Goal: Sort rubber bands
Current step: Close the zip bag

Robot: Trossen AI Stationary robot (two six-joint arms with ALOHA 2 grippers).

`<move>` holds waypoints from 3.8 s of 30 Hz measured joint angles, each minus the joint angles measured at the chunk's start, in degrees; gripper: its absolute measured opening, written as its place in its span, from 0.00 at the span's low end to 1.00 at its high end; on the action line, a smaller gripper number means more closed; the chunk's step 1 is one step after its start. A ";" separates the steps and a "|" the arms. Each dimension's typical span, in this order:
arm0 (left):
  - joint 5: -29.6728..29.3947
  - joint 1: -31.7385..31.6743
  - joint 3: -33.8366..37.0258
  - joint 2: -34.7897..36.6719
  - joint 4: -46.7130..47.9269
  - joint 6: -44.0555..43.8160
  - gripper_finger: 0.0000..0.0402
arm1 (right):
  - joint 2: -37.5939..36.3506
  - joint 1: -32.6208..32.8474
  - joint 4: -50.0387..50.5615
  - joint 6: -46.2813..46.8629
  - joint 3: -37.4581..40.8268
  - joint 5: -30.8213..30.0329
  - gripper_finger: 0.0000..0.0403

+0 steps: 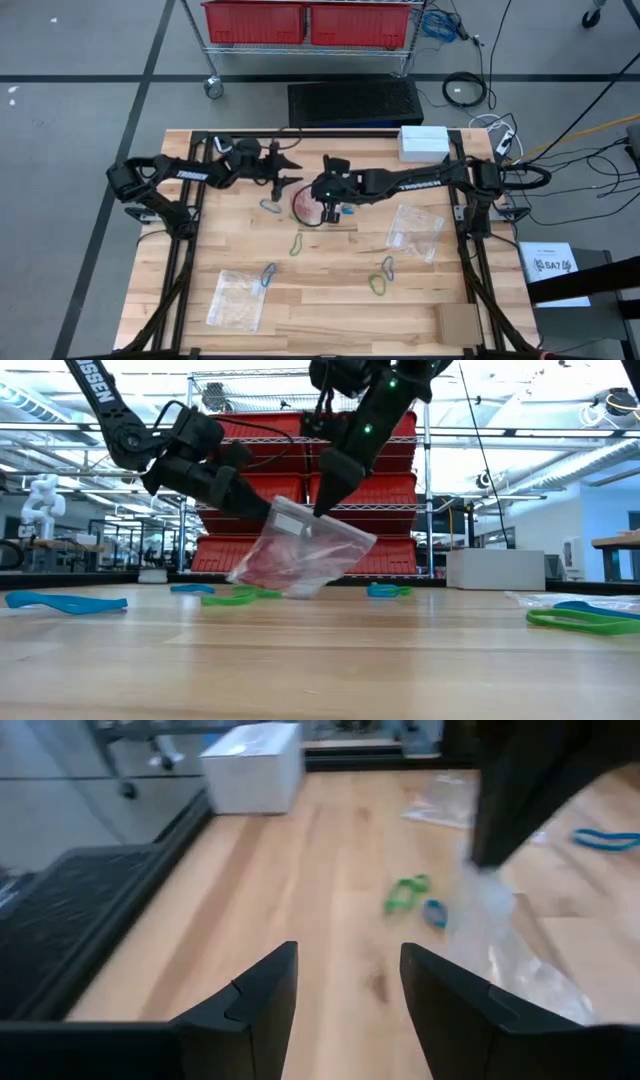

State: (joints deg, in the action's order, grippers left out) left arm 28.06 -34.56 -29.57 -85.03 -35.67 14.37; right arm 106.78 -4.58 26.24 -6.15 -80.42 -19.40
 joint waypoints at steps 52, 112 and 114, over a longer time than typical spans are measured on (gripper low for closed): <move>14.86 0.97 -0.05 0.00 -9.21 -13.39 0.27 | -4.90 0.56 2.27 -1.20 0.02 -4.52 0.00; 13.30 4.21 -0.05 -0.02 -8.05 -6.52 0.00 | -3.31 -1.29 -9.86 1.10 -0.02 6.27 0.03; 13.27 4.21 -0.05 -0.04 -8.05 -6.52 0.00 | -3.73 -1.29 -7.66 1.12 -0.02 6.24 0.03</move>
State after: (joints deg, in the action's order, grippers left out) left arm 41.33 -30.35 -29.63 -85.08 -43.71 7.86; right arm 103.05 -5.87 18.58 -5.04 -80.44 -13.16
